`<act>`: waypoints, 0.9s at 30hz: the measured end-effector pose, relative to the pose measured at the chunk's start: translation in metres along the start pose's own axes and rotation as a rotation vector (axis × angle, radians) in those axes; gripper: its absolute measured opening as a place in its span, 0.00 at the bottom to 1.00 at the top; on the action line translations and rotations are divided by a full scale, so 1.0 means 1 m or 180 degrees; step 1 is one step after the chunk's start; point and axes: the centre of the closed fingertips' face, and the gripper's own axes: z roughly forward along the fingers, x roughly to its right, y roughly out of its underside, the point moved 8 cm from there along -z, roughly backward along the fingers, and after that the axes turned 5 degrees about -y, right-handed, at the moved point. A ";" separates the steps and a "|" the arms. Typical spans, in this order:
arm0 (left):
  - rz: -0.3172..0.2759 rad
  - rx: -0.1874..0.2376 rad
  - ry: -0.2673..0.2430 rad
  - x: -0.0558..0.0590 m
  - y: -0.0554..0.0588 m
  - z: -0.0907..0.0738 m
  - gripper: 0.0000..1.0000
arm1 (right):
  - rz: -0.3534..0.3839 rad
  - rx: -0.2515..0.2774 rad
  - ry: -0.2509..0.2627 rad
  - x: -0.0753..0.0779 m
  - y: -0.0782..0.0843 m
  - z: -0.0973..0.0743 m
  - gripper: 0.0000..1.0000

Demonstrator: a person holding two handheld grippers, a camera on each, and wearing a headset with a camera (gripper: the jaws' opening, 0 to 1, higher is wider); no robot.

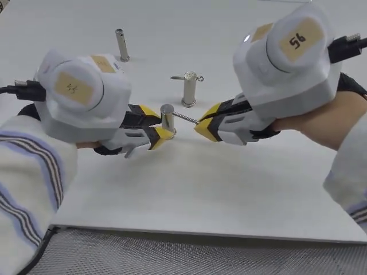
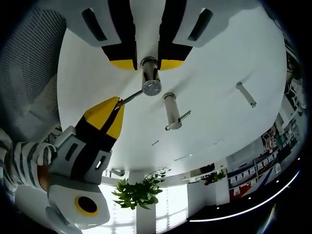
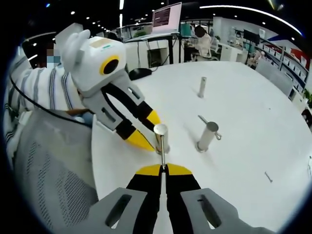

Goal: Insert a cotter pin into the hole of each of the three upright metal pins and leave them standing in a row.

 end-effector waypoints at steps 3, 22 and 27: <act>0.0023 -0.0013 0.0010 0.000 -0.001 0.000 0.16 | -0.0086 -0.0022 -0.0007 0.002 -0.001 0.000 0.03; -0.0160 0.0052 0.0040 0.001 -0.003 -0.001 0.10 | -0.0541 -0.0067 -0.0240 0.007 -0.013 0.010 0.03; -0.0215 0.0075 0.0073 0.003 -0.003 -0.001 0.10 | -0.0500 -0.0001 -0.0254 0.007 -0.017 0.018 0.03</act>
